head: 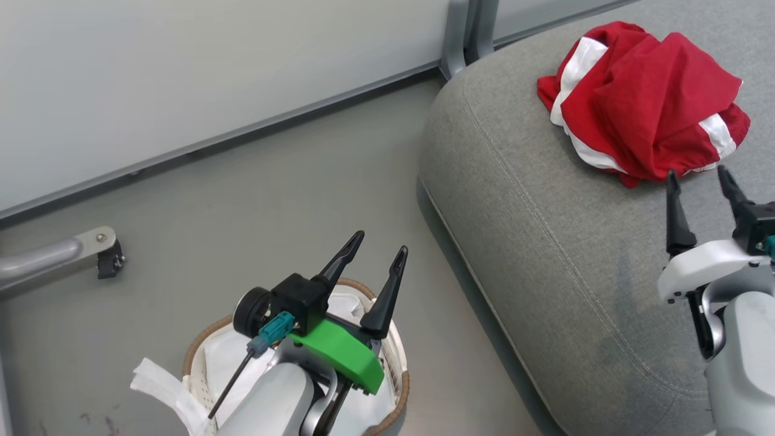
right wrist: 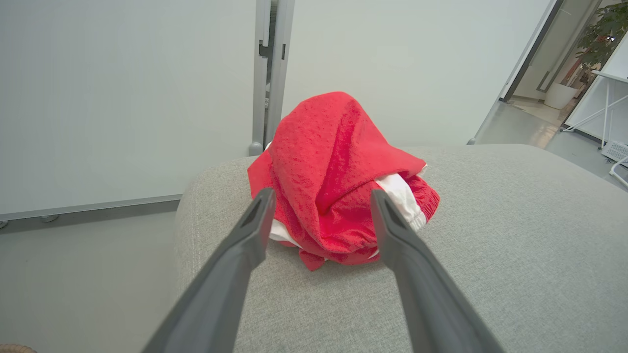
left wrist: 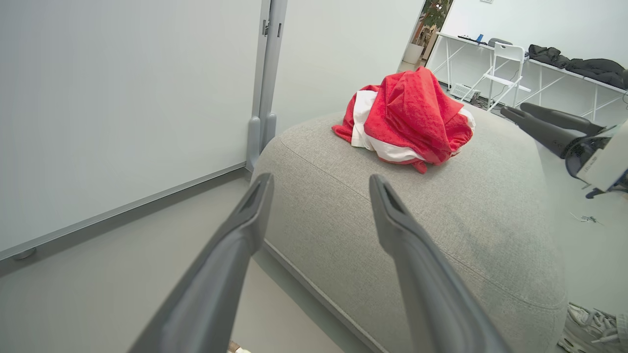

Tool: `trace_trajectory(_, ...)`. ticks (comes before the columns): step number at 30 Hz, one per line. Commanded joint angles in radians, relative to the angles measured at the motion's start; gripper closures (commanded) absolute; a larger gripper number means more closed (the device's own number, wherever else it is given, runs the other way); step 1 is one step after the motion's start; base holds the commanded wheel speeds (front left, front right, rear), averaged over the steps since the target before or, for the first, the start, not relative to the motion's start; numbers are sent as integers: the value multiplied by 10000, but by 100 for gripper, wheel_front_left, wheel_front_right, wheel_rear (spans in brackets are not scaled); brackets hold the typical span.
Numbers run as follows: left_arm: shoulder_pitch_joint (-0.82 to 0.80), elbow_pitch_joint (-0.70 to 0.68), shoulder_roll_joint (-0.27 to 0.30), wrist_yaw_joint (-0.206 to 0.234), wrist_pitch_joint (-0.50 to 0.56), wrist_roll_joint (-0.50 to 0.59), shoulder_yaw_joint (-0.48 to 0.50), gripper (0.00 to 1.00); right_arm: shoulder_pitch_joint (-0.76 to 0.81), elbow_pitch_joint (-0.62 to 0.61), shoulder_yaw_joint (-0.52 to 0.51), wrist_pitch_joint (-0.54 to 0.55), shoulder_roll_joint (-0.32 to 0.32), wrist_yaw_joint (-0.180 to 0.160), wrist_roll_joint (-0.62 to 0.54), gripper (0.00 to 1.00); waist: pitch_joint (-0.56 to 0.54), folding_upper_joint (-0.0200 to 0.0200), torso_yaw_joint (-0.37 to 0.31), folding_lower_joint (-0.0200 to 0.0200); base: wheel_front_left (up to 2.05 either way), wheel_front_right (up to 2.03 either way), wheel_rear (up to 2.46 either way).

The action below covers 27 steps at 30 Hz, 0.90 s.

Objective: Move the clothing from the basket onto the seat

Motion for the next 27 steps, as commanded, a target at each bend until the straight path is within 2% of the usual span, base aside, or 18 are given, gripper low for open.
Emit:
trace_trajectory(1,241,73,10,-31,0,111,118,0,215,-77,62,1,82,-14,113,0,-353,0,210,0,0,0,0)
trace_trajectory(8,619,278,-11,-32,-1,421,983,0,531,-331,527,1,435,-14,368,0,-548,0,655,0,0,0,0)
trace_trajectory(15,974,472,42,-6,0,760,2176,0,696,-492,960,1,705,-14,558,0,-637,0,1402,0,0,0,0)
trace_trajectory(27,1851,793,-5,402,0,1410,4514,0,987,-420,1525,1,981,-14,769,0,-1008,0,2647,0,0,0,0)
